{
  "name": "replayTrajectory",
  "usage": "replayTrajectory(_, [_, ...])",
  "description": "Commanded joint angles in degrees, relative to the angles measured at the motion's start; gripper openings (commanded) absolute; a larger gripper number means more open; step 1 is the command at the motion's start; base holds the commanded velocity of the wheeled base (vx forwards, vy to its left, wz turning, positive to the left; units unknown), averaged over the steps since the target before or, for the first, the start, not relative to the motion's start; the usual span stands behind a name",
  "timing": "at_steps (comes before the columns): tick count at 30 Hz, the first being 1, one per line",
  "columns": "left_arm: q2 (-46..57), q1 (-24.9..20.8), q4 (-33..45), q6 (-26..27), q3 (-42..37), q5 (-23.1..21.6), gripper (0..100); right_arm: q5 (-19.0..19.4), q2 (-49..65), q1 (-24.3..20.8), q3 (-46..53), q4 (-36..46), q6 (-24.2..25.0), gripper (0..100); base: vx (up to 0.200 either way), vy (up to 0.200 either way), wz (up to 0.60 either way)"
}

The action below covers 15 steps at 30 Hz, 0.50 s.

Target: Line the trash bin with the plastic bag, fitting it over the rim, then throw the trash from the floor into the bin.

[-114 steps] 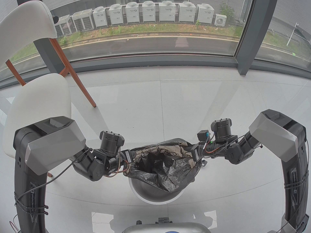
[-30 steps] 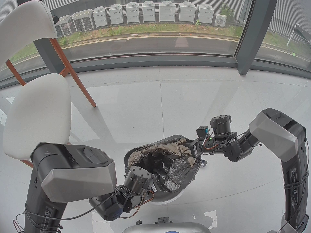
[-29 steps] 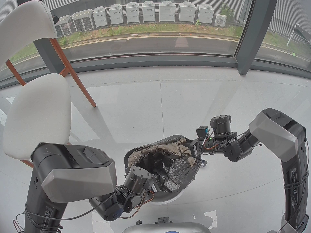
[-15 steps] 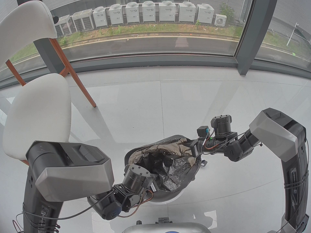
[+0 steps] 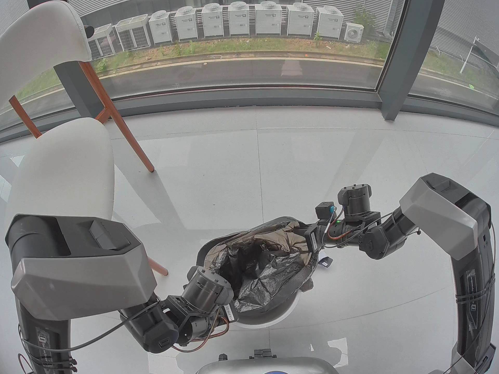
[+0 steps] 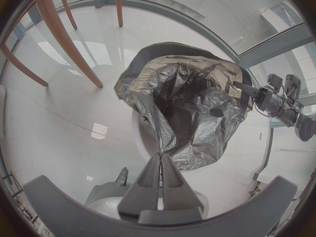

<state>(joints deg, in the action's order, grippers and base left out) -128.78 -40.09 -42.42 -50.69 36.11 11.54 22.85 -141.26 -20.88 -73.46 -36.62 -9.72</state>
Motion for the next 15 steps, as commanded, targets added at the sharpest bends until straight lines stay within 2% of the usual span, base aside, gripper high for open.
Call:
replayTrajectory(1, [1.1,-0.3,0.1,0.0,-2.1,0.0,0,0.0,-0.1,-0.3,0.0,0.0,0.0,0,0.0,0.0,0.0])
replayTrajectory(9, [0.9,-0.2,1.1,-0.2,-2.4,0.1,0,0.0,0.0,-0.5,0.4,0.1,-0.1,0,0.0,0.0,0.0])
replayTrajectory(15, [1.6,-0.4,7.2,-0.3,-2.3,0.1,0,0.0,0.7,-1.2,2.1,0.1,-0.2,0,0.0,0.0,0.0])
